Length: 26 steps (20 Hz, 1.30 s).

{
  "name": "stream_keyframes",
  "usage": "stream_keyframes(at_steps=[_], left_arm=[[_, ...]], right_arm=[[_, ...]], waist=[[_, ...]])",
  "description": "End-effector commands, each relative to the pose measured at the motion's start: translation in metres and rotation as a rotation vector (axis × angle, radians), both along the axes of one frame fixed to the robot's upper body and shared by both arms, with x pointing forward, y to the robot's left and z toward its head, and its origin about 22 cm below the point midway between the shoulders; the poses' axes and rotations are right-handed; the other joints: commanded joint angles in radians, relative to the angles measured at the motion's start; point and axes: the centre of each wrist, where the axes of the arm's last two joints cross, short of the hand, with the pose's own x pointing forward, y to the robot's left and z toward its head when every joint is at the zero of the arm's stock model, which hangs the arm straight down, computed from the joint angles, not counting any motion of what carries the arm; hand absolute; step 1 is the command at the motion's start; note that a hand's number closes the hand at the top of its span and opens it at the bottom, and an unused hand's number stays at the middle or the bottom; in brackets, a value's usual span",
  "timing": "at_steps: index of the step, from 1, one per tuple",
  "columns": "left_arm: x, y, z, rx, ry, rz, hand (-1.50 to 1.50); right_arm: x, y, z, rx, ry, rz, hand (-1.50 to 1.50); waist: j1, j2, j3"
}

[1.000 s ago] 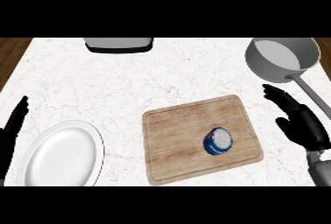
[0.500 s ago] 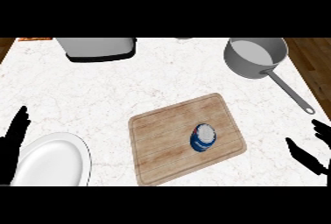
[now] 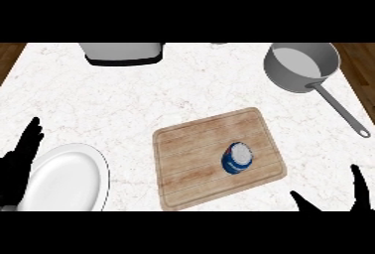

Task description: Pick the can from the cutting board and place it in the pot

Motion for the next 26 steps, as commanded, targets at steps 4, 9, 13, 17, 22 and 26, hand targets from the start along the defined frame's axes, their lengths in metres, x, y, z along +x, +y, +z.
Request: stream_keyframes(at_steps=[4,9,13,17,22,26], left_arm=[[0.001,-0.01,0.004,-0.005,-0.007,-0.062,0.0],[0.019,-0.02,0.016,-0.006,-0.024,-0.095,0.0],[0.02,-0.015,0.015,-0.002,-0.021,-0.102,0.0],[0.025,-0.032,0.01,-0.023,-0.01,-0.111,0.0],[0.03,-0.025,0.018,-0.015,-0.006,-0.109,0.0],[0.032,-0.03,0.011,-0.022,-0.012,-0.106,0.0]], right_arm=[[-0.019,0.026,0.024,0.037,0.196,0.013,-1.5],[-0.003,0.032,0.048,0.068,0.456,0.069,-1.5],[0.013,0.046,0.078,0.098,0.654,0.101,-1.5],[0.04,0.07,0.109,0.12,0.775,0.122,-1.5],[0.079,0.096,0.129,0.153,0.834,0.15,-1.5],[0.098,0.101,0.122,0.134,0.896,0.151,-1.5]], waist=[[0.067,0.013,0.001],[0.083,0.024,0.0],[0.105,0.021,0.003],[0.105,0.018,0.007],[0.108,0.016,0.009],[0.09,0.013,0.009]])
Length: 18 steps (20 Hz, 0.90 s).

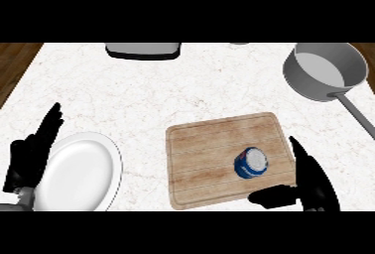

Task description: Pick the can from the cutting board and place it in the pot

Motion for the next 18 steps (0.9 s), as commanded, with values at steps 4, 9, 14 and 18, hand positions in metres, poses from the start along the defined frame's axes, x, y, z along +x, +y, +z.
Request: stream_keyframes(at_steps=[4,9,14,18], left_arm=[[0.001,-0.002,-0.007,0.011,0.019,0.016,0.0],[-0.006,0.005,-0.003,0.002,0.0,0.032,0.0],[-0.01,0.007,-0.002,0.003,0.007,0.028,0.0],[-0.012,0.02,0.003,0.006,0.002,0.05,0.0]], right_arm=[[0.043,0.021,0.001,-0.088,0.257,-0.068,-1.5],[0.063,0.032,0.001,-0.083,0.283,-0.061,-1.5],[0.07,0.032,-0.01,-0.084,0.348,-0.075,-1.5],[0.071,0.037,-0.012,-0.089,0.368,-0.068,-1.5]], waist=[[-0.013,-0.001,0.002],[-0.019,-0.008,0.003],[-0.027,-0.01,0.004],[-0.034,-0.013,0.004]])
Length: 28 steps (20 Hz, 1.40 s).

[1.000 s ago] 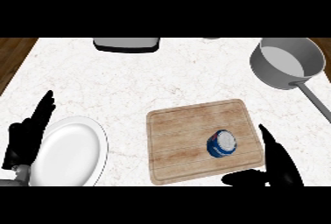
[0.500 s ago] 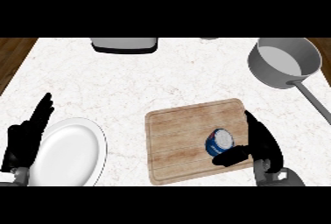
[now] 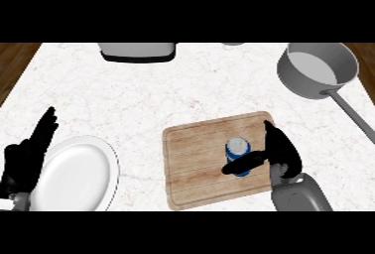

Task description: Pick the can from the cutting board and place it in the pot

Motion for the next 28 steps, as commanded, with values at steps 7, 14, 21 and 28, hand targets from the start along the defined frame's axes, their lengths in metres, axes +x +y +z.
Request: stream_keyframes(at_steps=[7,14,21,28], left_arm=[[-0.007,-0.002,-0.002,-0.025,0.006,0.002,0.0],[-0.014,0.005,0.001,-0.01,-0.006,0.003,0.0],[-0.005,0.003,-0.016,-0.001,0.015,0.011,0.0],[0.016,-0.016,0.005,0.002,-0.025,-0.045,0.0]], right_arm=[[0.013,0.02,-0.001,-0.098,0.214,-0.112,-1.5],[0.012,0.019,-0.023,-0.096,0.26,-0.069,1.5],[0.018,0.027,-0.024,-0.129,0.186,-0.018,1.5],[0.114,0.007,0.021,-0.185,-0.02,-0.05,1.5]], waist=[[-0.007,0.002,0.003],[0.0,0.002,0.004],[-0.009,0.005,0.004],[0.056,0.032,0.005]])
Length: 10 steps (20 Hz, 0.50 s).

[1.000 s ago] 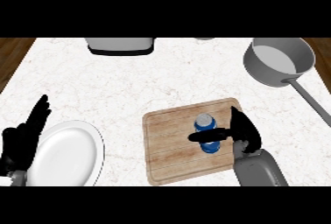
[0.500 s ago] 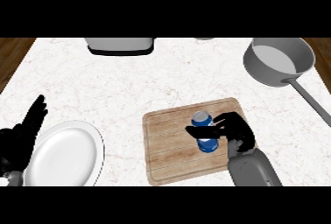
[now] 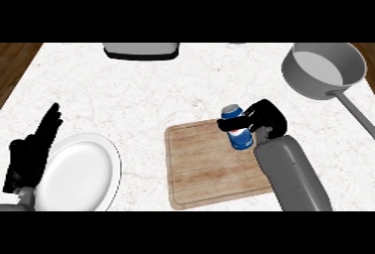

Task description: Pick the can from the cutting board and place it in the pot

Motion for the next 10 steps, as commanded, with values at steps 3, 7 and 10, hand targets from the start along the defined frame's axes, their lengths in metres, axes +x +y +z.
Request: stream_keyframes(at_steps=[3,7,10], left_arm=[[0.007,-0.01,0.008,-0.007,-0.023,-0.073,0.0],[0.013,-0.017,0.006,0.0,-0.011,-0.068,0.0],[0.006,0.009,0.007,0.013,-0.011,-0.063,0.0]], right_arm=[[0.068,-0.013,0.039,-0.086,-0.068,-0.124,1.5],[0.09,-0.01,0.045,-0.169,-0.078,-0.128,1.5],[0.103,-0.017,0.067,-0.302,-0.119,-0.161,1.5]], waist=[[0.068,0.024,0.002],[0.062,0.023,0.001],[0.07,0.02,-0.001]])
